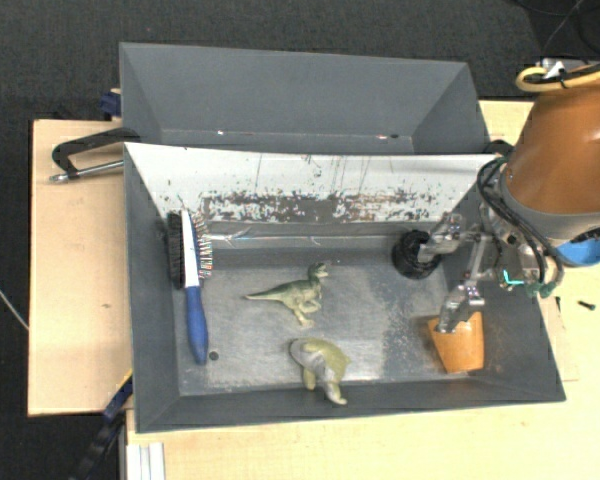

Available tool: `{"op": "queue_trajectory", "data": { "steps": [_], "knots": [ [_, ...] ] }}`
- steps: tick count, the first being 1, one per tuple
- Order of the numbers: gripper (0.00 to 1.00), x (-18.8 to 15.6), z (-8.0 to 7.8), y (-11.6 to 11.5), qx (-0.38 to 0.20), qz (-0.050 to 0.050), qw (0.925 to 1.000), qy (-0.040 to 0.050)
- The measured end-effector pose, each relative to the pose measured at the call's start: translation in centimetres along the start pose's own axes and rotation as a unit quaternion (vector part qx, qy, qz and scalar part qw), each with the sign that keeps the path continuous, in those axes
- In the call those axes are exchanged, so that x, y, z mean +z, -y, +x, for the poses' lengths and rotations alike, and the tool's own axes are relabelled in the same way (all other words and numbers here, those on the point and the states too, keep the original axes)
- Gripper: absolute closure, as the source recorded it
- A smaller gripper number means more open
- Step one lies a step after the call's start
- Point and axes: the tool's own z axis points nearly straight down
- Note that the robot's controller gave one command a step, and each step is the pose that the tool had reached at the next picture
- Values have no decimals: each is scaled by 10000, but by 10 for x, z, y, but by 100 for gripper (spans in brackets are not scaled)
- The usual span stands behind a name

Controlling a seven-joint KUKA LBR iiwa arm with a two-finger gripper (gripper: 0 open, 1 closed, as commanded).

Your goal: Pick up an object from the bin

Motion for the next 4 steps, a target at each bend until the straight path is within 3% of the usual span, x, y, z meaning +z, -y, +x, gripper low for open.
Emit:
{"op": "queue_trajectory", "data": {
  "steps": [1,2,3,4],
  "knots": [
    [0,122,-14,62,-482,2,9988,1],
    [0,147,-10,78,-2049,16,9788,62],
    [100,148,-10,78,-2052,16,9787,55],
    [100,106,-2,74,-2022,23,9793,67]
  ]
}}
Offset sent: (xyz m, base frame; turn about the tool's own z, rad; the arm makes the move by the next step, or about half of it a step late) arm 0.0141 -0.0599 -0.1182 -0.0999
